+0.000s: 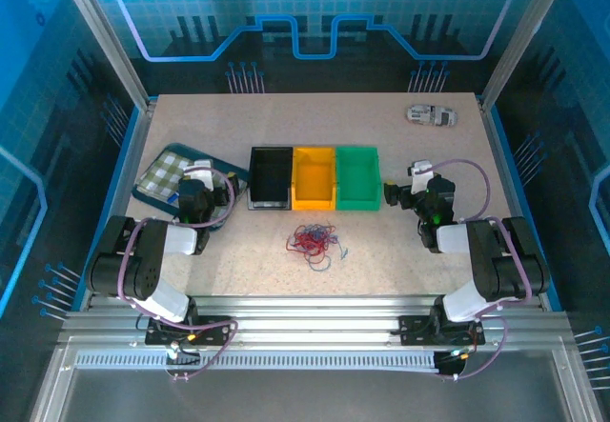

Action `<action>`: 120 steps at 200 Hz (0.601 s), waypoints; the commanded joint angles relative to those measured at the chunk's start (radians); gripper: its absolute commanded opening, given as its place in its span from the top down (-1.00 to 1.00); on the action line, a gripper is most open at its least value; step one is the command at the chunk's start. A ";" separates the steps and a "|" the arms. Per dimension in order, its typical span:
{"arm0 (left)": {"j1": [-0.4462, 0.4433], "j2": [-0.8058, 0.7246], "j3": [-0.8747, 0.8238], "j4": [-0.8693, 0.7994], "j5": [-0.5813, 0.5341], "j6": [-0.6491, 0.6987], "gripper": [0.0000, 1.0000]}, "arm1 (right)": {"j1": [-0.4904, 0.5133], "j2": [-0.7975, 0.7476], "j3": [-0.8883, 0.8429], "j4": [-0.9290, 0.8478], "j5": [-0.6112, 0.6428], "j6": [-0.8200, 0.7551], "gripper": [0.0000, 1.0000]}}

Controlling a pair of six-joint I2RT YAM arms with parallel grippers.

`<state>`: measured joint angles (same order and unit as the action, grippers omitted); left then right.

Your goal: Untangle the cables

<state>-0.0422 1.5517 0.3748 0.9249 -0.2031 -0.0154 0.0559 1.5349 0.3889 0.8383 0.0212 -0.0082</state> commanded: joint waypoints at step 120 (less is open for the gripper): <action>0.011 -0.001 0.006 0.004 0.011 0.006 -0.99 | -0.014 0.001 0.021 0.021 -0.019 0.000 -0.99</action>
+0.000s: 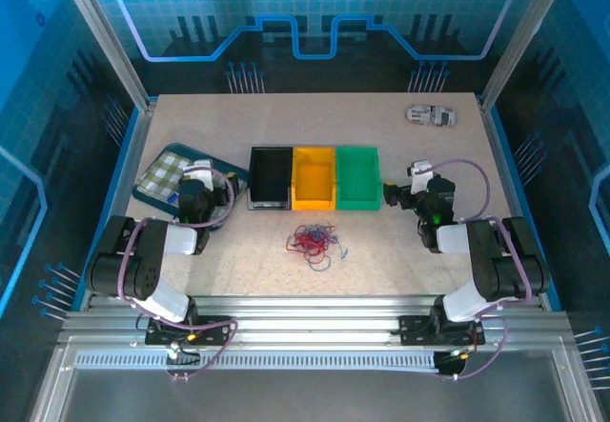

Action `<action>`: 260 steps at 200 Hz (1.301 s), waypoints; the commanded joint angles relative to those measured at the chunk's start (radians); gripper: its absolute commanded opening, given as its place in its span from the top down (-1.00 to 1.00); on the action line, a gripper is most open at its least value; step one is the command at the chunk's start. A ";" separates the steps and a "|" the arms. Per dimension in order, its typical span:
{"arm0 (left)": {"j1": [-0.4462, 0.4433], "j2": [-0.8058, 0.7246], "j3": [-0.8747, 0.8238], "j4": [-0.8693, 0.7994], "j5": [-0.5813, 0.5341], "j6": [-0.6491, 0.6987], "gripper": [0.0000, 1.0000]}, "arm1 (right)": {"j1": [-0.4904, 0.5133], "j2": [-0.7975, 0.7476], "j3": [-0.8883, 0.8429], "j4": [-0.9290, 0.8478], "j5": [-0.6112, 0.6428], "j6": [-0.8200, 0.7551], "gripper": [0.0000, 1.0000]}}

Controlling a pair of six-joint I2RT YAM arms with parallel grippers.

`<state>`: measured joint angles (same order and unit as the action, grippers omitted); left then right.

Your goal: Untangle the cables

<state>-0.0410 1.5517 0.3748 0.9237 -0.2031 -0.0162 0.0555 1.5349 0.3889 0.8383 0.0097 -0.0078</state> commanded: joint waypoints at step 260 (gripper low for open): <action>-0.660 -0.129 0.496 -1.310 0.300 -0.173 -0.88 | 0.732 -0.373 0.186 -1.065 0.050 0.351 -0.36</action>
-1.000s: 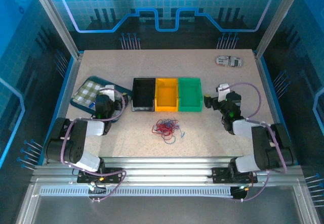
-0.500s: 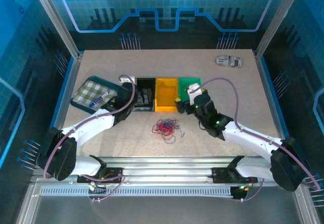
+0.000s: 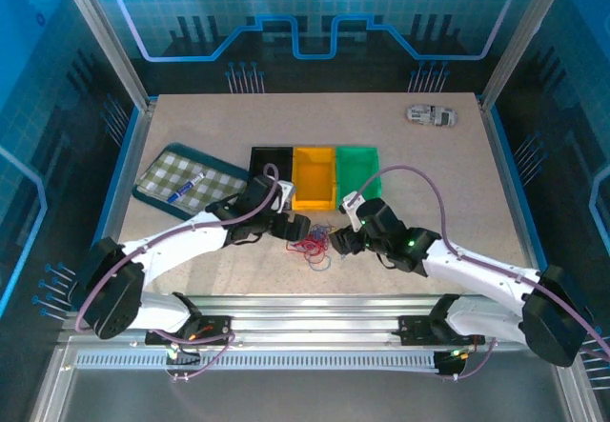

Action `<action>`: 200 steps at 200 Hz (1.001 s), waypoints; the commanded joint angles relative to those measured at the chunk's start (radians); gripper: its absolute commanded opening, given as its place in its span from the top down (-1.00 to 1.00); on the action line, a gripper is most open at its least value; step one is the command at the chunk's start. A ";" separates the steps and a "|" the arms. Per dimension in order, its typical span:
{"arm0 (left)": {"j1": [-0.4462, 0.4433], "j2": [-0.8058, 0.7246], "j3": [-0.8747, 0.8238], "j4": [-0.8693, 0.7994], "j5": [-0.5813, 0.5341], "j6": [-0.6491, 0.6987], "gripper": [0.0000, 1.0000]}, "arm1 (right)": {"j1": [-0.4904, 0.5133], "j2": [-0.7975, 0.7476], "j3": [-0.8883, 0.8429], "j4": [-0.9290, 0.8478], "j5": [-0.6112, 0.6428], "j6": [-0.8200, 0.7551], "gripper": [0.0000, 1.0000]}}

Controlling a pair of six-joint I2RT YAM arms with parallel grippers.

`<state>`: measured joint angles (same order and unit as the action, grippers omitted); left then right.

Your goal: Untangle the cables

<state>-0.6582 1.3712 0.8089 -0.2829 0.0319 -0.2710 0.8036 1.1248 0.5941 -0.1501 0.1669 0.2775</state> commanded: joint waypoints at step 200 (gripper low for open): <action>-0.106 0.277 0.113 -0.050 -0.031 0.118 -0.08 | -0.126 0.354 0.055 -0.004 -0.226 0.094 0.82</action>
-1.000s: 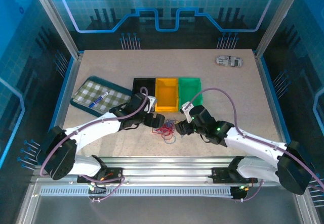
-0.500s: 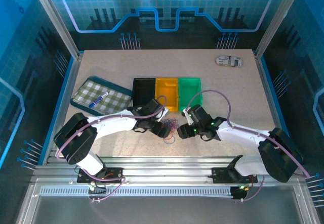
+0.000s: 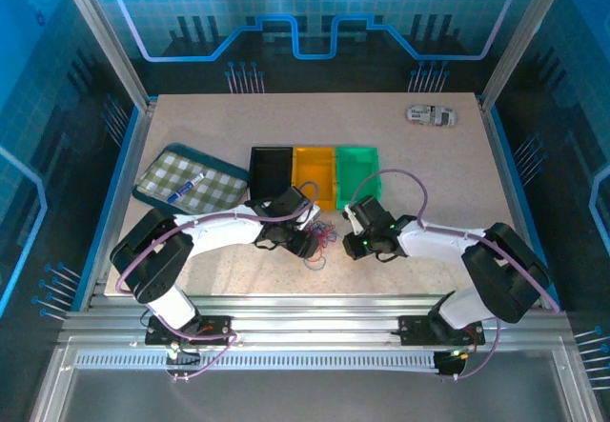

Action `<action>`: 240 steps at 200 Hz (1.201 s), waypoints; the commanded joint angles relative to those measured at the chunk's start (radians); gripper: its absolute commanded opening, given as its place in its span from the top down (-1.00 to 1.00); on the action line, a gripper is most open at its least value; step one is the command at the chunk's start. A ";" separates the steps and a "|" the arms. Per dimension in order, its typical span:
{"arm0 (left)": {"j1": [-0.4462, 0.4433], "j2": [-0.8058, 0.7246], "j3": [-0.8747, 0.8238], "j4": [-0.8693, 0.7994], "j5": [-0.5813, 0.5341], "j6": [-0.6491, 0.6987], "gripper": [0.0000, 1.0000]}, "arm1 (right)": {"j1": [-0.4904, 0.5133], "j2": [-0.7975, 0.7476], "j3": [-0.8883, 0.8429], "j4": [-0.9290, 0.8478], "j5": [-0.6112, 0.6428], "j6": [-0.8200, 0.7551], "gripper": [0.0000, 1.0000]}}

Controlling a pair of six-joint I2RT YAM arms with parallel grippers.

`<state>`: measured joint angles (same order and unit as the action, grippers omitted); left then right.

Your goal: Untangle the cables

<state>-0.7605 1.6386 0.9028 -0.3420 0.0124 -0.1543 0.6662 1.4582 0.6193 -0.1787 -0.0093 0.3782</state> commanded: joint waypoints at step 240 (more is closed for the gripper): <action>0.180 -0.092 -0.137 0.052 -0.198 -0.228 1.00 | -0.625 -0.351 0.189 -0.003 0.243 0.167 1.00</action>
<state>-0.6079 1.5711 0.7860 -0.2489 -0.0853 -0.3290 0.0921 1.1072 0.7685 -0.2089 0.2321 0.5461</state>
